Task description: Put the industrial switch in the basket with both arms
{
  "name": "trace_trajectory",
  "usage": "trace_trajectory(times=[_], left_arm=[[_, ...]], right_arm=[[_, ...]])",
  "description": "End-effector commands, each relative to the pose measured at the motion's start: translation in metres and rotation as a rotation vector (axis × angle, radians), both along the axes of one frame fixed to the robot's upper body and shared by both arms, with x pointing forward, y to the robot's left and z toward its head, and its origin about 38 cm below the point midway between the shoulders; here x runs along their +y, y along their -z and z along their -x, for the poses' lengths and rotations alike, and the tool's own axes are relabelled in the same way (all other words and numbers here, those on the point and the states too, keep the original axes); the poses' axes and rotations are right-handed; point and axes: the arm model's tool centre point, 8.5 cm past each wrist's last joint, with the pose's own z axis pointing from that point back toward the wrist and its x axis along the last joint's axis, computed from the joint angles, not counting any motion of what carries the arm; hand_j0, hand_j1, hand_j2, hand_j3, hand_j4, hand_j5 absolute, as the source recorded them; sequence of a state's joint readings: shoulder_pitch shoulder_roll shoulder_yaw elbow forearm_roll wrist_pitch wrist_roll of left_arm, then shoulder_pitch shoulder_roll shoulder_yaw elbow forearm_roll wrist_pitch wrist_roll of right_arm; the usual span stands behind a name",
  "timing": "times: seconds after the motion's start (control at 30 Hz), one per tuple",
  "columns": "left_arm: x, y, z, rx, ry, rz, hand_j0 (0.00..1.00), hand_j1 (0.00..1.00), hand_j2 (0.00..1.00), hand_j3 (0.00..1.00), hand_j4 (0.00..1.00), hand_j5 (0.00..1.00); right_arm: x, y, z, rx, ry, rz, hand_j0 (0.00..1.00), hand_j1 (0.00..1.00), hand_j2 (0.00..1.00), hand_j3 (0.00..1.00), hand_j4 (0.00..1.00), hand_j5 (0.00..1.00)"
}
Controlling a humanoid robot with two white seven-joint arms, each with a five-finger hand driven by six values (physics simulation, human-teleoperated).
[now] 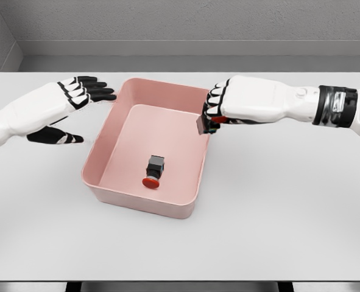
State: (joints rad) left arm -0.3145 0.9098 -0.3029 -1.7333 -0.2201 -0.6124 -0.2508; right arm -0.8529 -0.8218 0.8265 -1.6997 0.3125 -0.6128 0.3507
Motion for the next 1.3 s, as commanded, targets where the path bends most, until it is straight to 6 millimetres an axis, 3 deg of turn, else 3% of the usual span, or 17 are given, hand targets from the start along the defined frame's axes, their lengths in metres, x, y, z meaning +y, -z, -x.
trace_trajectory(times=[0.0, 0.07, 0.33, 0.63, 0.67, 0.73, 0.77, 0.83, 1.07, 1.27], left_arm=[[0.028, -0.011, -0.006, 0.009, -0.067, 0.009, 1.0, 1.0, 1.0, 1.0, 1.0, 1.0], [0.04, -0.012, -0.008, 0.022, -0.096, 0.008, 1.0, 1.0, 1.0, 1.0, 1.0, 1.0], [0.04, -0.011, -0.007, 0.024, -0.095, 0.007, 1.0, 1.0, 1.0, 1.0, 1.0, 1.0], [0.042, 0.001, -0.005, 0.055, -0.104, 0.013, 1.0, 1.0, 1.0, 1.0, 1.0, 1.0], [0.041, 0.003, -0.005, 0.059, -0.103, 0.013, 1.0, 1.0, 1.0, 1.0, 1.0, 1.0], [0.041, 0.003, -0.005, 0.058, -0.103, 0.014, 1.0, 1.0, 1.0, 1.0, 1.0, 1.0], [0.041, 0.003, -0.005, 0.061, -0.103, 0.013, 1.0, 1.0, 1.0, 1.0, 1.0, 1.0], [0.042, 0.003, -0.005, 0.06, -0.105, 0.011, 1.0, 1.0, 1.0, 1.0, 1.0, 1.0], [0.042, 0.007, -0.004, 0.07, -0.105, 0.011, 1.0, 1.0, 1.0, 1.0, 1.0, 1.0], [0.042, 0.007, -0.004, 0.069, -0.104, 0.014, 1.0, 1.0, 1.0, 1.0, 1.0, 1.0]], right_arm=[[0.011, 0.001, 0.0, 0.01, -0.022, -0.007, 0.46, 0.46, 0.46, 0.46, 0.46, 0.46], [0.016, 0.0, -0.005, 0.01, -0.021, -0.015, 0.46, 0.46, 0.46, 0.46, 0.46, 0.46], [0.04, 0.012, -0.029, 0.022, -0.006, -0.029, 0.46, 0.46, 0.46, 0.46, 0.46, 0.46], [0.063, 0.016, -0.033, 0.042, -0.033, -0.03, 0.5, 0.5, 0.5, 0.5, 0.5, 0.5], [0.065, 0.016, -0.033, 0.042, -0.038, -0.033, 0.55, 0.55, 0.55, 0.55, 0.55, 0.55], [0.071, 0.015, -0.031, 0.04, -0.05, -0.042, 0.93, 0.93, 0.93, 0.93, 0.93, 0.93], [0.074, 0.015, -0.031, 0.04, -0.055, -0.045, 1.0, 1.0, 1.0, 1.0, 1.0, 1.0], [0.076, 0.014, -0.03, 0.037, -0.06, -0.047, 1.0, 1.0, 1.0, 1.0, 1.0, 1.0], [0.071, 0.011, -0.032, 0.031, -0.05, -0.051, 1.0, 1.0, 1.0, 1.0, 1.0, 1.0], [0.013, -0.006, -0.039, -0.006, 0.065, -0.038, 1.0, 1.0, 1.0, 1.0, 1.0, 1.0]])
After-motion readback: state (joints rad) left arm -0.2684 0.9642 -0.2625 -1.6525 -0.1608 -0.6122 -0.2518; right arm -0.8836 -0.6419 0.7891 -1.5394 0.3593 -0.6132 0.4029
